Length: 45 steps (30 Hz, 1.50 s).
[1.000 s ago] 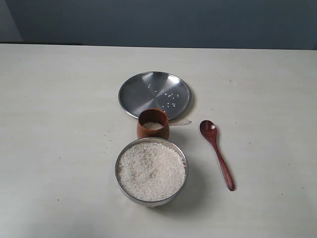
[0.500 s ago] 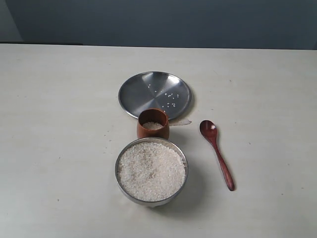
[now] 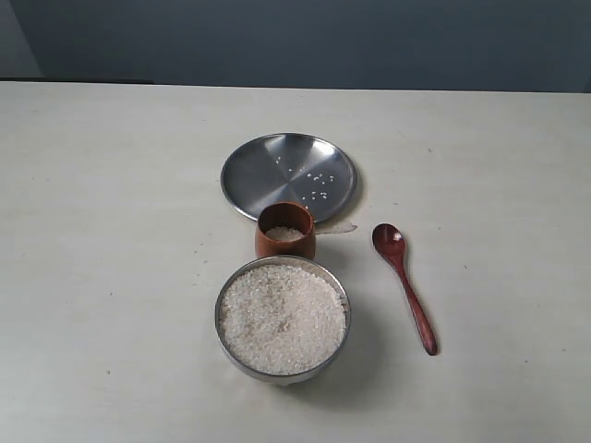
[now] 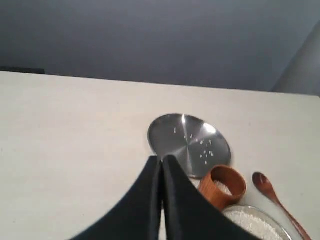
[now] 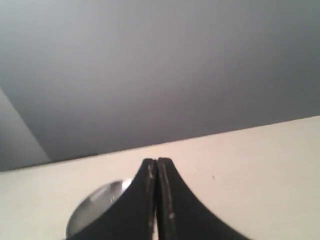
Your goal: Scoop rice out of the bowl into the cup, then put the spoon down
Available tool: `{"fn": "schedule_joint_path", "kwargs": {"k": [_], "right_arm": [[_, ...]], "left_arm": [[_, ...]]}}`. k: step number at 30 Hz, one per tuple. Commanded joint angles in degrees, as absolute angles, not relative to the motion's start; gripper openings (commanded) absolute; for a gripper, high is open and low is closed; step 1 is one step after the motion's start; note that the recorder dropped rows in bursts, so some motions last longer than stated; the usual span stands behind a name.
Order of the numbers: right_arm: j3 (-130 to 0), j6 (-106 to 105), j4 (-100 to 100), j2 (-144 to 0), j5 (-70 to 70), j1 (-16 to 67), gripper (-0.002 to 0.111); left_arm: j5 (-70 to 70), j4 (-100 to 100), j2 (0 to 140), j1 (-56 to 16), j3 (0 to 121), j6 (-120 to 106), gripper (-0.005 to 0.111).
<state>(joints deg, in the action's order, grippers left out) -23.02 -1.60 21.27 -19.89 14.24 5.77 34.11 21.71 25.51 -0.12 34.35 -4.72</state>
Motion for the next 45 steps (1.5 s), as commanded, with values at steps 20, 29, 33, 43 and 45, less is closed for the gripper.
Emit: {"fn": "schedule_joint_path", "kwargs": {"k": [20,29,33,43,45], "right_arm": [[-40.62,-12.36,15.61,-74.07,31.5,15.52,0.0],[-40.94,-13.47,16.11,-85.11,31.12,15.52,0.018],[-40.94,-13.47,18.73,-86.51,30.74,15.64,0.042],[-40.94,-10.32,16.16,-88.39,26.01,25.28,0.034],[-40.94,-6.53,13.34,-89.97,25.71,26.11,0.034]], "left_arm": [[32.26,27.57,58.05,-0.22,37.02,-24.89,0.001],[26.94,29.4,67.0,-0.22,37.02,-26.09,0.001],[25.45,29.53,70.64,-0.22,37.02,-26.09,0.001],[23.66,29.87,73.68,-0.22,37.02,-26.09,0.001],[23.66,29.87,73.68,-0.22,37.02,-26.09,0.001]]}}
